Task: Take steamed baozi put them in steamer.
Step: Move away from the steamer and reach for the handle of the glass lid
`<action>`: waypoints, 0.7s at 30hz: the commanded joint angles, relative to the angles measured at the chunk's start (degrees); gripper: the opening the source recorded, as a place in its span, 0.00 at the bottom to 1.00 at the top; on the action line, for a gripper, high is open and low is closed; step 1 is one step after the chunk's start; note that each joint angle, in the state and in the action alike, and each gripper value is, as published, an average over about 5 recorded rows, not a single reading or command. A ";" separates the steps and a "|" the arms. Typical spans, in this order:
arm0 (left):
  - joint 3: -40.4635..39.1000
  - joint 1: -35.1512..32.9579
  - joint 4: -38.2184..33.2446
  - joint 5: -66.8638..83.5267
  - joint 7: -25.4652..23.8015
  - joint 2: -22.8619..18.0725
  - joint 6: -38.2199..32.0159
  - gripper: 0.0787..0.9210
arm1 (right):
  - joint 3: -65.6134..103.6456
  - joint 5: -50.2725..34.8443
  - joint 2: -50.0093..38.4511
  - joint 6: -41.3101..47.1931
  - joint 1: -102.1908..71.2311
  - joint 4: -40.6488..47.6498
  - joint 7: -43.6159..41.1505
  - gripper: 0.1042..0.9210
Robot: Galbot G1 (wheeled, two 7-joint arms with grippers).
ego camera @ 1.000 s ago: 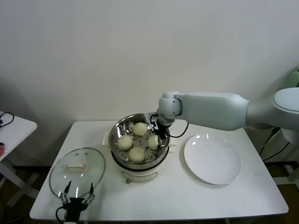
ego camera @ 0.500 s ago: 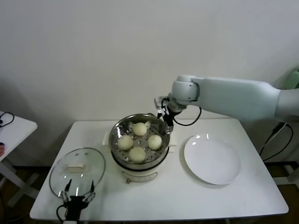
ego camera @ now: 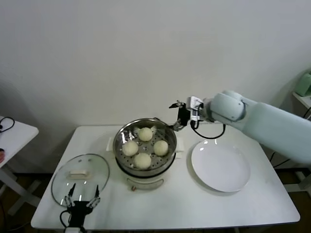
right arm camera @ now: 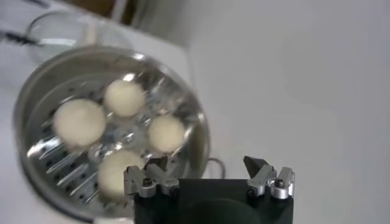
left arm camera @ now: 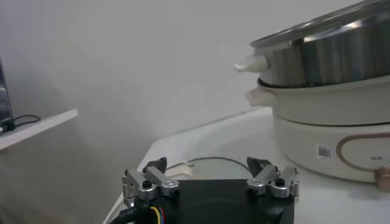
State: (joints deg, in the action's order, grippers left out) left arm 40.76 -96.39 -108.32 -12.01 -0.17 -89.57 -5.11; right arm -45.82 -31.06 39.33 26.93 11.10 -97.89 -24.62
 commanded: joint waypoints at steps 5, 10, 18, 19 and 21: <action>-0.50 0.22 0.32 0.08 -0.07 -0.10 -0.30 0.88 | 54.44 1.38 -3.35 -13.45 -60.30 -14.11 21.17 0.88; -0.65 0.12 0.42 0.04 -0.06 -0.18 -0.50 0.88 | 70.18 1.28 2.99 -21.38 -78.77 -15.59 18.78 0.88; -0.55 0.47 0.72 0.47 0.35 -0.07 -0.65 0.88 | 81.28 2.43 13.95 -32.80 -97.38 -16.05 16.02 0.88; -0.55 0.53 0.78 0.57 0.51 -0.06 -0.72 0.88 | 81.58 2.59 15.25 -34.00 -98.86 -16.03 16.01 0.88; -0.57 0.62 0.89 0.80 0.95 0.02 -0.98 0.88 | 81.91 2.89 18.11 -36.33 -101.44 -15.89 16.09 0.88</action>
State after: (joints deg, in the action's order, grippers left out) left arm 40.20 -95.82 -107.57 -11.42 0.31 -89.66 -5.80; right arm 18.19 -28.96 46.77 3.61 -62.99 -111.29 -9.73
